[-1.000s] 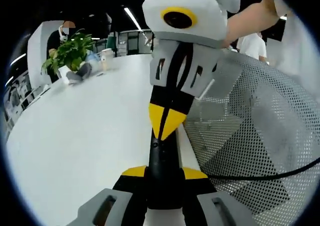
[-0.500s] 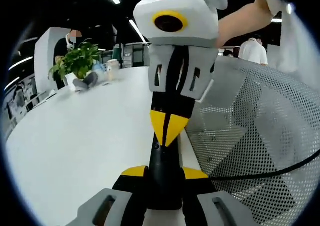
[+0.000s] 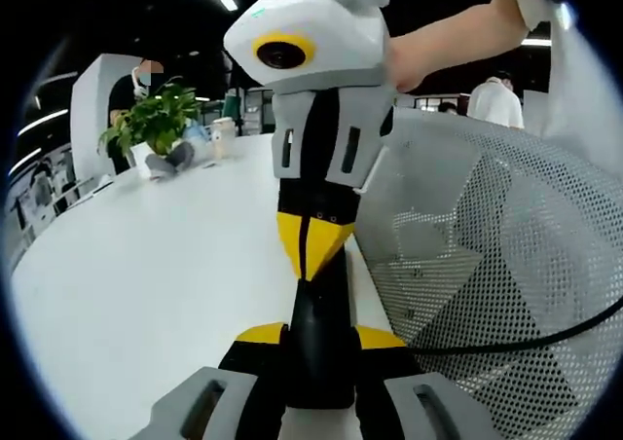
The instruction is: Press the specified remote control buttons in sequence, fully releasing each button before pressing the next.
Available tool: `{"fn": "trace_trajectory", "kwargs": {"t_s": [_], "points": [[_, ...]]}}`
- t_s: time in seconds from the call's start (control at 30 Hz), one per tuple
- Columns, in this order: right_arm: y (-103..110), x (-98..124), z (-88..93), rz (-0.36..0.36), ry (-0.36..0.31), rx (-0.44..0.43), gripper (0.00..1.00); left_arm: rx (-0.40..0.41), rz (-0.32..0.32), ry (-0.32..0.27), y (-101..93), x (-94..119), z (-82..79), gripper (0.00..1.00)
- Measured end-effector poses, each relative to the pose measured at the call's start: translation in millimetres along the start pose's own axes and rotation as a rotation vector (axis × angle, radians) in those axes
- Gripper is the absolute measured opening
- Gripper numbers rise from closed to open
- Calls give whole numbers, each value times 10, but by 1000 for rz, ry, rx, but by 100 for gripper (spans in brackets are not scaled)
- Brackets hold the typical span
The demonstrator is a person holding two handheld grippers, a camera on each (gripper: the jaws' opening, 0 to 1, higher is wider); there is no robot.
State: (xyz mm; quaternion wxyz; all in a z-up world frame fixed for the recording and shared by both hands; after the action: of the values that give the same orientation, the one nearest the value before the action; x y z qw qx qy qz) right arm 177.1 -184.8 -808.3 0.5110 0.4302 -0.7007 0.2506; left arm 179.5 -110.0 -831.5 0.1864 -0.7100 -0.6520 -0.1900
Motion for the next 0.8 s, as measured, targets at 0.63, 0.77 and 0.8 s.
{"fn": "trace_trajectory", "kwargs": {"t_s": [0.63,0.77,0.8], "points": [[-62,-31,-70,-117,154,77,0,9,-33,130,-31,-21,-66,24],[-52,-39,-65,-90,130,94,0,34,-53,131,-27,-24,-59,24],[-53,-35,-68,-71,108,140,0,43,-57,128,-26,-26,-59,24]]}}
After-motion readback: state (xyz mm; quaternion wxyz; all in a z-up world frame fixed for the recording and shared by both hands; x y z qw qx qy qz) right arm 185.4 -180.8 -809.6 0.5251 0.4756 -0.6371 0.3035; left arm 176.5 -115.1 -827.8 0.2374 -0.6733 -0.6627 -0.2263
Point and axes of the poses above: the point that each gripper's makers call its tool centre point, and the gripper's own axes: x roughly backward along the fingers, y roughly to its left, z roughly out of its underside, the point moved 5 cm from there along x, roughly backward along the fingers, and after that the axes turned 1 degree about -x, right-handed, at the moved point
